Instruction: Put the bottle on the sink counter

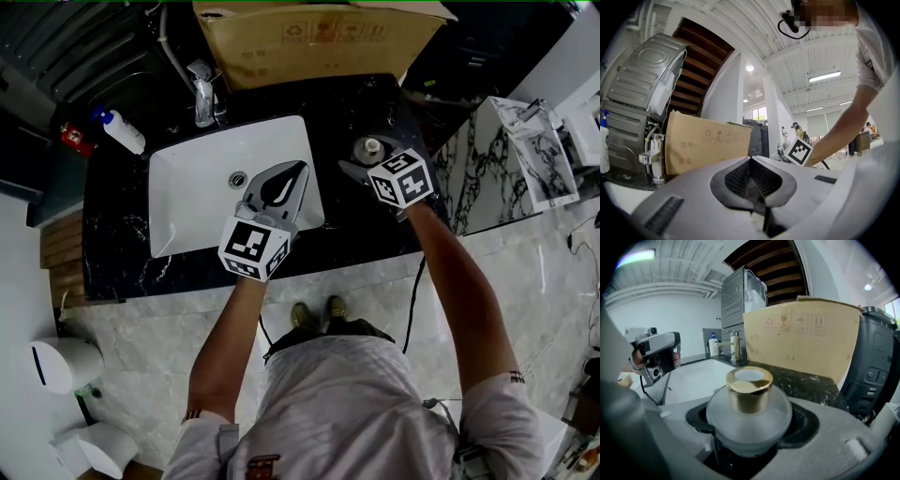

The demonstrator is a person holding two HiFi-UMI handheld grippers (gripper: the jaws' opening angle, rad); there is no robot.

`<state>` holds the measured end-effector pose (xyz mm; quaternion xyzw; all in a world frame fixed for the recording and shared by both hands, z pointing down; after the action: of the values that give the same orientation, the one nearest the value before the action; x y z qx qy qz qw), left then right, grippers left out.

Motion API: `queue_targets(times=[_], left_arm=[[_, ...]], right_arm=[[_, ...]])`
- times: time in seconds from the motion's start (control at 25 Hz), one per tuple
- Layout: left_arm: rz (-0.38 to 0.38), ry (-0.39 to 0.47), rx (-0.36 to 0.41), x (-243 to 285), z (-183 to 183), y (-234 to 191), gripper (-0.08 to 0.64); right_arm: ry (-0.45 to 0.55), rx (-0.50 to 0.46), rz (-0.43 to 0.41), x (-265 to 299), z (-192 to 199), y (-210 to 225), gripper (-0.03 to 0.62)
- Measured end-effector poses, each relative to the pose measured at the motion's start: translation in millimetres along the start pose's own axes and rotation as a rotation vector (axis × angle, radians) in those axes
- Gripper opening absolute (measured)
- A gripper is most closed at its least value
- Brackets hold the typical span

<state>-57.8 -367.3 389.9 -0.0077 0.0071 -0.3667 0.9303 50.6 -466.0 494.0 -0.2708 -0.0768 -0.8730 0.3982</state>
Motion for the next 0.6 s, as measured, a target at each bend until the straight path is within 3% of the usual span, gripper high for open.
queue_targets(times=[0.6], left_arm=[[0.006,-0.016,0.007,-1.2,-2.6,5.6,-0.002]], right_arm=[[0.108,0.009,0.011,-60.7,-18.6,11.1,0.339]])
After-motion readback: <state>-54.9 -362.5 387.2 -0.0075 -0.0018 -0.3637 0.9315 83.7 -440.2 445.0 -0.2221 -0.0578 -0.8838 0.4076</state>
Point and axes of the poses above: the fingertips, and each gripper's own axes: x forward along the fingers, y to its right, z out of its underside, the point moved 2 cm from there along -x, backward along the fingers, and after that the axes turned 9 degrees about z, right-handed, at the moved point
